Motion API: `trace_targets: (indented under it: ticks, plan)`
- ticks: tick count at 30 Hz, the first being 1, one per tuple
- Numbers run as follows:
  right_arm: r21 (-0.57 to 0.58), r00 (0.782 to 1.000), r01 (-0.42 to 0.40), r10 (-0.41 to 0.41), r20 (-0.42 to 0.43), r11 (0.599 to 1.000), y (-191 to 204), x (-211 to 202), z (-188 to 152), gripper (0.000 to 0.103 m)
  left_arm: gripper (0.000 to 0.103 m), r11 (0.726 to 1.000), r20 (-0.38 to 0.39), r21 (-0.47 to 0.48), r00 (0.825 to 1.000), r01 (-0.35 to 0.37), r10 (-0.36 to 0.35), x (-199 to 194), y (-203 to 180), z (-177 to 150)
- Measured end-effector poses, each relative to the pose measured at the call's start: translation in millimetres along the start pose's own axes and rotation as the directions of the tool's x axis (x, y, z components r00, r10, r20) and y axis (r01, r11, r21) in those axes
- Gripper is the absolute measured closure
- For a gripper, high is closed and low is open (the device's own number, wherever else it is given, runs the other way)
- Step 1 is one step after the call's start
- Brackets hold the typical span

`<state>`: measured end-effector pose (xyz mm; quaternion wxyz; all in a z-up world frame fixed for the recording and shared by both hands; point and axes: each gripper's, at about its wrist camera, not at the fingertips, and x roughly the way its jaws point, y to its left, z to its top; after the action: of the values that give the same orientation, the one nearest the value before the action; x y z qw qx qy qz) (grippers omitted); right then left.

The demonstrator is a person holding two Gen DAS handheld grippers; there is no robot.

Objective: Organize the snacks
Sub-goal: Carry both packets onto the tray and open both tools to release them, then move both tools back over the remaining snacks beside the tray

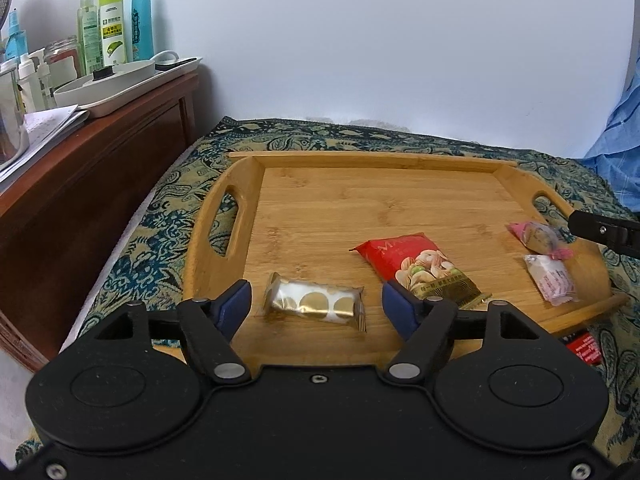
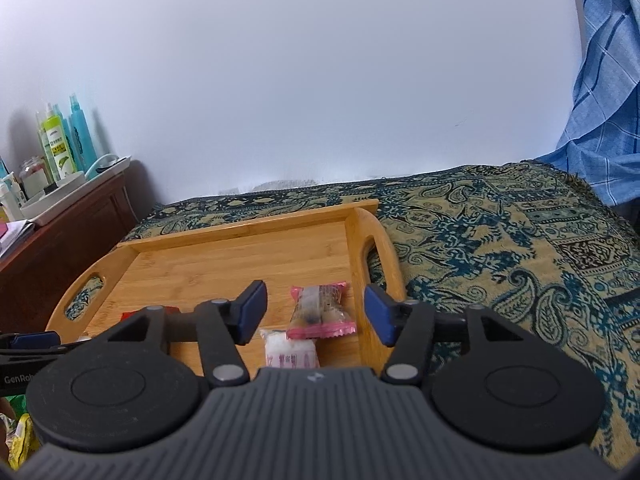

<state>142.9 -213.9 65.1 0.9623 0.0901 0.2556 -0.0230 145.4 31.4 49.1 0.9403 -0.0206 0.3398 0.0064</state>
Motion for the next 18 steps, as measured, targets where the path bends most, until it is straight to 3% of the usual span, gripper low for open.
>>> trace_targets:
  ticks: [18]
  plan:
    - [-0.020,0.999,-0.009,0.010,0.032,1.000,6,-53,-21,0.020,0.013,0.999,0.055,0.024,0.997,0.044,-0.045,-61,-5,-27]
